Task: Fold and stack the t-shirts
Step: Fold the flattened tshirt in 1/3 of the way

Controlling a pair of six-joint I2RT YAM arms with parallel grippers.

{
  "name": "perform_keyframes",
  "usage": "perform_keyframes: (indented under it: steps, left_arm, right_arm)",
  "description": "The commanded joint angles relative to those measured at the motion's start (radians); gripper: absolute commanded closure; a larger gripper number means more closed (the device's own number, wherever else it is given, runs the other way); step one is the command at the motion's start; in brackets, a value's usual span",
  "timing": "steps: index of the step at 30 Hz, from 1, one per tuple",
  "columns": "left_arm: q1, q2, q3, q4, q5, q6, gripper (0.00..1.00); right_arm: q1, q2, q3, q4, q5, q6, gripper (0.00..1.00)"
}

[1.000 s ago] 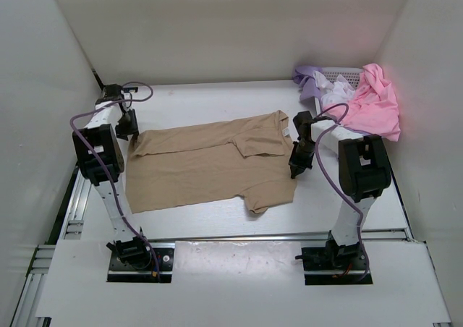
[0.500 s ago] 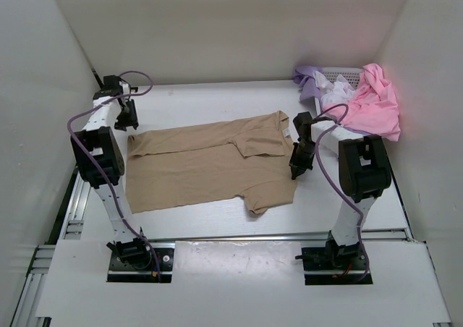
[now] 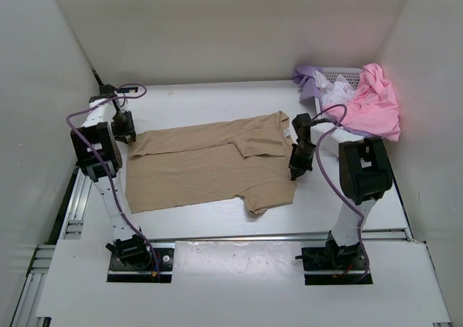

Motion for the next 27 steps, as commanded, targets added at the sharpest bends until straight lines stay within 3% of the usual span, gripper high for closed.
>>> perform_keyframes:
  steps: [1, 8, 13, 17, 21, 27]
  left_arm:
    - [-0.005, -0.06, 0.018, -0.014, 0.037, 0.0, 0.53]
    - [-0.005, -0.058, 0.018, -0.053, 0.056, 0.0, 0.59]
    - [-0.005, -0.037, 0.028, -0.064, 0.077, 0.0, 0.9]
    - [-0.005, -0.026, 0.063, -0.031, -0.013, 0.0, 0.9]
    - [-0.015, -0.003, 0.093, 0.057, -0.215, 0.0, 0.9]
    - [-0.044, 0.049, 0.166, 0.066, -0.257, 0.0, 0.9]
  right_arm:
    - [0.002, -0.036, -0.034, 0.01, 0.008, -0.017, 1.0]
    - [0.002, -0.025, -0.034, 0.01, 0.008, -0.027, 1.0]
    - [0.002, -0.025, -0.034, 0.01, 0.017, -0.027, 1.0]
    - [0.002, -0.025, -0.034, 0.01, 0.04, -0.027, 1.0]
    - [0.002, -0.025, -0.034, 0.01, 0.059, -0.027, 1.0]
    - [0.002, -0.025, -0.012, 0.001, 0.037, -0.036, 1.0]
